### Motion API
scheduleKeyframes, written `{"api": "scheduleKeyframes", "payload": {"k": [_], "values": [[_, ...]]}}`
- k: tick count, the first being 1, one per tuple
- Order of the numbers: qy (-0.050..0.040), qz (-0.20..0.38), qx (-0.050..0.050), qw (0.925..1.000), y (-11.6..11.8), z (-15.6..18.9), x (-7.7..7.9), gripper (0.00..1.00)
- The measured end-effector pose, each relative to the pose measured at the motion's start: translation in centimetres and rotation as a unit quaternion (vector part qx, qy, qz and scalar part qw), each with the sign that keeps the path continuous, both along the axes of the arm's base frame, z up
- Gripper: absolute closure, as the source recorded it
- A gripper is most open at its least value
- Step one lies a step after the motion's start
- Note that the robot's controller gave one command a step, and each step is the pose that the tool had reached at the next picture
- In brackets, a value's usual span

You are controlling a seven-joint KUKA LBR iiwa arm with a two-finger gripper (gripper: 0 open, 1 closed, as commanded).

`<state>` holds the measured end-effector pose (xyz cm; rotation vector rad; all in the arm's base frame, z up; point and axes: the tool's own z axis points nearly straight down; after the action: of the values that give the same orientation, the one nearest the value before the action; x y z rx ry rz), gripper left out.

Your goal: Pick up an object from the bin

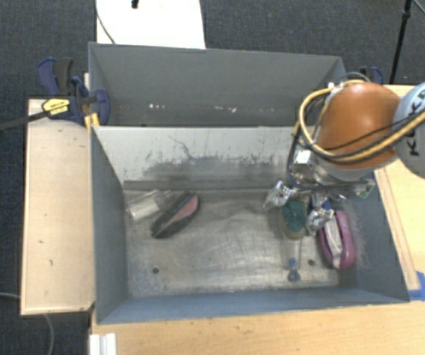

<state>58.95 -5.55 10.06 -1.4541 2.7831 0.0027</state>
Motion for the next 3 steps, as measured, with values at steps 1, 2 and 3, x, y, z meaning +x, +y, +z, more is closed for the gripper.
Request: {"api": "scheduleKeyframes", "payload": {"k": [1,2,3], "values": [[-0.0042,0.195,0.005,0.9808,-2.3,-1.5,0.3,0.00],[-0.0010,0.306,-0.002,0.9519,0.9,-2.8,0.0,0.00],[-0.0016,0.305,0.000,0.9525,1.1,-2.7,0.1,1.00]]}}
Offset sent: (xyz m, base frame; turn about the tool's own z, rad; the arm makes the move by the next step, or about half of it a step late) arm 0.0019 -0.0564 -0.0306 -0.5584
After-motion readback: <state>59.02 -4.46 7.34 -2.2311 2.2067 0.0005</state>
